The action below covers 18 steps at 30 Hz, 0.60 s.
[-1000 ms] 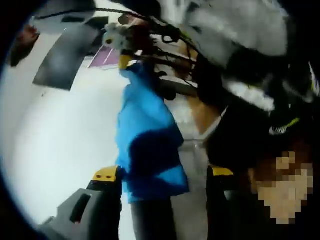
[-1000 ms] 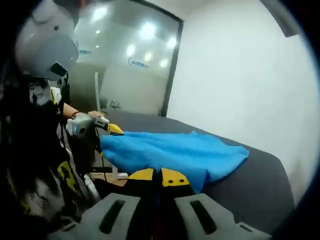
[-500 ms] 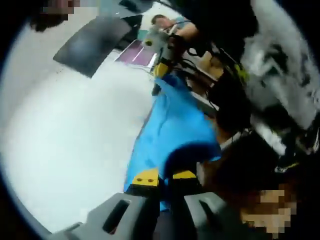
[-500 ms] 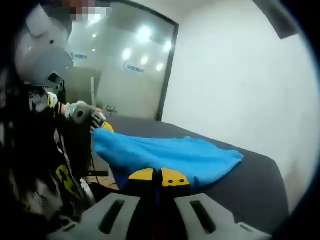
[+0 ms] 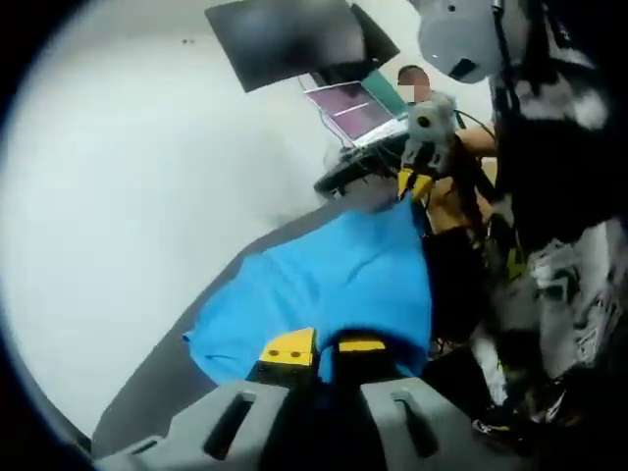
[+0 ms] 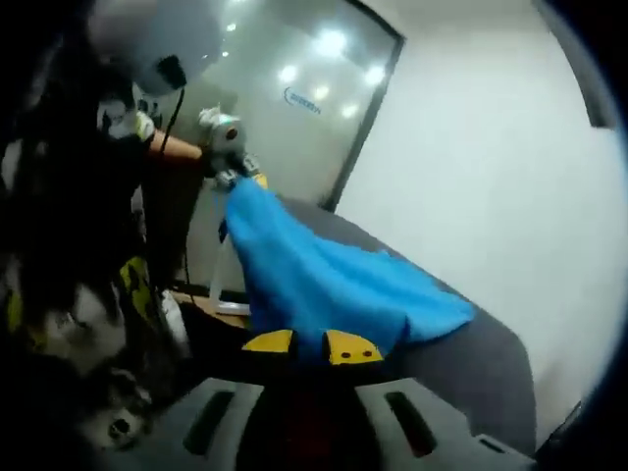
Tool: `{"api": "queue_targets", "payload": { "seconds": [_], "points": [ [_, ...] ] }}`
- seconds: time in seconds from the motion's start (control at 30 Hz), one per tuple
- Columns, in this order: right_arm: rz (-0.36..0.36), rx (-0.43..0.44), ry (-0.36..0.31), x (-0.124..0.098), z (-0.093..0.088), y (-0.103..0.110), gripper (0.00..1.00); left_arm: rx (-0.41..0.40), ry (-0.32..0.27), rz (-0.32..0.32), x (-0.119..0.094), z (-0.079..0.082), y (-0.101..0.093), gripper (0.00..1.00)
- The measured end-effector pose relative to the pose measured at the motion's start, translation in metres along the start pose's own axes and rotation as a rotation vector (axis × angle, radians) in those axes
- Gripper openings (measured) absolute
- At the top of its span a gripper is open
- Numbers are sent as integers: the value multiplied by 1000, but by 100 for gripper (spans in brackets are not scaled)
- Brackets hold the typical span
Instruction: Spread out the cloth and fold it
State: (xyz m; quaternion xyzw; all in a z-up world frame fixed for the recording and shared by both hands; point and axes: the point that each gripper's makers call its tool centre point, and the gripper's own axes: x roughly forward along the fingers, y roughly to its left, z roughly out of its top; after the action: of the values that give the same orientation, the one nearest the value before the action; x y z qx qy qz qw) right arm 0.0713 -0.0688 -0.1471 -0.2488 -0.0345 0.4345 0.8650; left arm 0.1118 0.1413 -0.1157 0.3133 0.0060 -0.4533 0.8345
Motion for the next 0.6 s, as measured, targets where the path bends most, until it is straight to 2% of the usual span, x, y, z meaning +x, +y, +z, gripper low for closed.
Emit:
{"api": "queue_targets", "payload": {
  "seconds": [0.07, 0.13, 0.2, 0.27, 0.33, 0.37, 0.4, 0.43, 0.47, 0.53, 0.57, 0.6],
  "points": [
    [6, -47, 28, -3, -10, 6, 32, -7, 8, 3, -1, -1, 0, 2],
    [14, -153, 71, -7, -22, 10, 30, -7, 16, 6, -2, -2, 0, 2],
    [13, -298, 60, -6, -24, 15, 29, -1, 25, 4, -3, -3, -4, 2],
    [27, -357, 71, 0, -29, 23, 28, 7, 36, 8, -2, -3, -6, 2],
    [-17, -426, 38, 11, -26, 21, 25, 16, 43, 9, -1, -2, -8, 2],
    [-41, -486, 46, 15, -28, 17, 21, 21, 44, 10, -1, -1, -8, 2],
    [-90, -518, 55, 17, -29, 9, 11, 26, 46, 12, -1, 0, -7, 2],
    [-119, -514, 49, 17, -27, 3, 2, 28, 48, 14, -2, 2, -5, 2],
    [-101, -419, 19, 17, -23, 4, 2, 20, 42, 16, -3, 4, -3, 2],
    [-88, -226, -42, 21, -25, 21, 2, 26, 13, 28, -5, 11, 2, 1],
    [-98, -179, -80, 16, -13, 4, 2, 8, 4, 30, -5, 14, 4, 1],
    [-112, -138, -103, 16, -10, 3, 1, 5, -5, 35, -5, 18, 8, 1]
  ]
}}
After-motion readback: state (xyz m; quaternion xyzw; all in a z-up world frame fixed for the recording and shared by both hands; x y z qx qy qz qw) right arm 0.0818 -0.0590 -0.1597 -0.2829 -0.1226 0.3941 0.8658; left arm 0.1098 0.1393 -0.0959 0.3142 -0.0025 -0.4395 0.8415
